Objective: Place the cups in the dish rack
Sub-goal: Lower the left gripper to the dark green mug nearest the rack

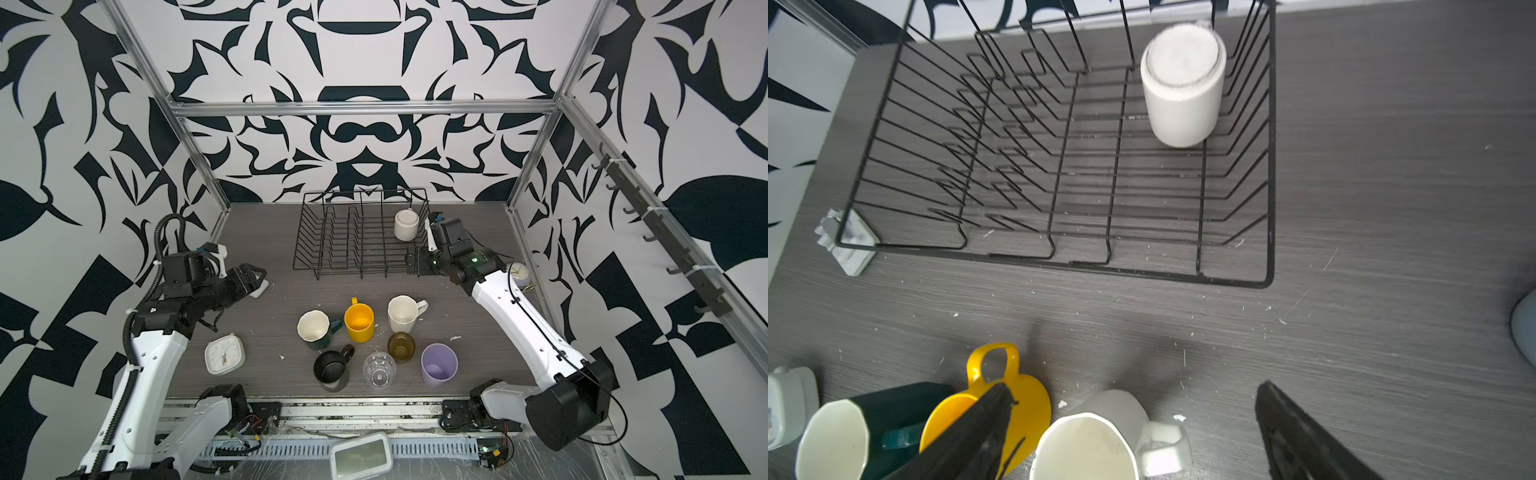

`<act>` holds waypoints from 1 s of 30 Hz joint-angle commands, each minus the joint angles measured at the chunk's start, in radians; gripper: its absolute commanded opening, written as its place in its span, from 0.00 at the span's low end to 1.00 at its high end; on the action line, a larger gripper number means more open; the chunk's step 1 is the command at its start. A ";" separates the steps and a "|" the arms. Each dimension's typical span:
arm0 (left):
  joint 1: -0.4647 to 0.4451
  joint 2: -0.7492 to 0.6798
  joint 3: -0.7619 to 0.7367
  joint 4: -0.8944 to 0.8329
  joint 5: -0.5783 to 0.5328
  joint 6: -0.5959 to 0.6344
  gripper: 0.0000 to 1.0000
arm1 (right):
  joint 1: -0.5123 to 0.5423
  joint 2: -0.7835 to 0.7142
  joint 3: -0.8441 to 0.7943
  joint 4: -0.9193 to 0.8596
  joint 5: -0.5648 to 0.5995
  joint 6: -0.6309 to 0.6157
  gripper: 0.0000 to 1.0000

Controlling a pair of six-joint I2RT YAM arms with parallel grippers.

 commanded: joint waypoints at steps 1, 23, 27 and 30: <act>-0.082 -0.033 -0.018 -0.148 -0.015 -0.067 0.73 | 0.010 -0.036 -0.006 0.044 0.021 0.021 0.94; -0.514 -0.005 -0.134 -0.198 -0.226 -0.285 0.68 | 0.031 -0.056 -0.056 0.086 -0.001 0.045 0.94; -0.546 0.018 -0.145 -0.168 -0.241 -0.301 0.68 | 0.034 -0.057 -0.062 0.090 0.001 0.048 0.94; -0.559 0.036 -0.158 -0.136 -0.229 -0.315 0.68 | 0.035 -0.052 -0.066 0.090 -0.001 0.048 0.94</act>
